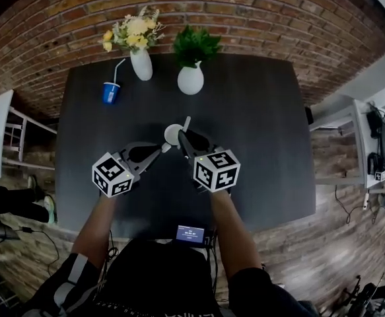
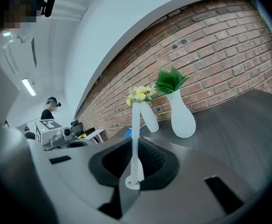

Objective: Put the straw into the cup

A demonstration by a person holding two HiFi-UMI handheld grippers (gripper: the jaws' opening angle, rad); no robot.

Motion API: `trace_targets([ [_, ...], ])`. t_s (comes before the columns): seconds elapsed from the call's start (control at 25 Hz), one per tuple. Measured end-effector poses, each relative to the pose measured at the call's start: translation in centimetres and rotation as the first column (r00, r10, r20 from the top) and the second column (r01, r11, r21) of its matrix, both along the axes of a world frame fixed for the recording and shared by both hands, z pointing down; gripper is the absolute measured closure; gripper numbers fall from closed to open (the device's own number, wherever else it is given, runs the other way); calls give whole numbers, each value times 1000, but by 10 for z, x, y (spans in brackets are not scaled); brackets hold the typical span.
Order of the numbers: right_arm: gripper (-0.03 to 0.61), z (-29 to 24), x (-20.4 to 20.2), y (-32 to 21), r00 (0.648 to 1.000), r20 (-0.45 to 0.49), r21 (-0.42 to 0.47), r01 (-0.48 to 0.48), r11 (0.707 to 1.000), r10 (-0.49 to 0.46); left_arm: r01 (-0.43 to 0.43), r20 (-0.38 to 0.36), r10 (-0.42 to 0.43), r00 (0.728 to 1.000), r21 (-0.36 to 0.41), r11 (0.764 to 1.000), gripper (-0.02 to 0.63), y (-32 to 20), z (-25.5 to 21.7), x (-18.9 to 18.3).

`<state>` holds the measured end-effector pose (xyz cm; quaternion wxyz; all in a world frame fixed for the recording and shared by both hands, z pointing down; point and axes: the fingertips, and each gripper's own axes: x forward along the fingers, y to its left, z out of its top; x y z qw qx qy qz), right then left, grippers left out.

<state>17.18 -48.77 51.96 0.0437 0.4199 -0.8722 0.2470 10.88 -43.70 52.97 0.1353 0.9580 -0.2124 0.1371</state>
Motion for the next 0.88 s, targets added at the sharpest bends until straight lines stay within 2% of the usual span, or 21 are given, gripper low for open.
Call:
trace_targets([
  [0.28,534,26,0,-25,999,26,-15,-20,1000,20,39,-16,-40,999,-56,998,611,-5,23,4],
  [0.88,532,69,-10,-23,995,-95,-22,20,1000,-22,70,-35,-74,997,-112,991,611,-6,45,1],
])
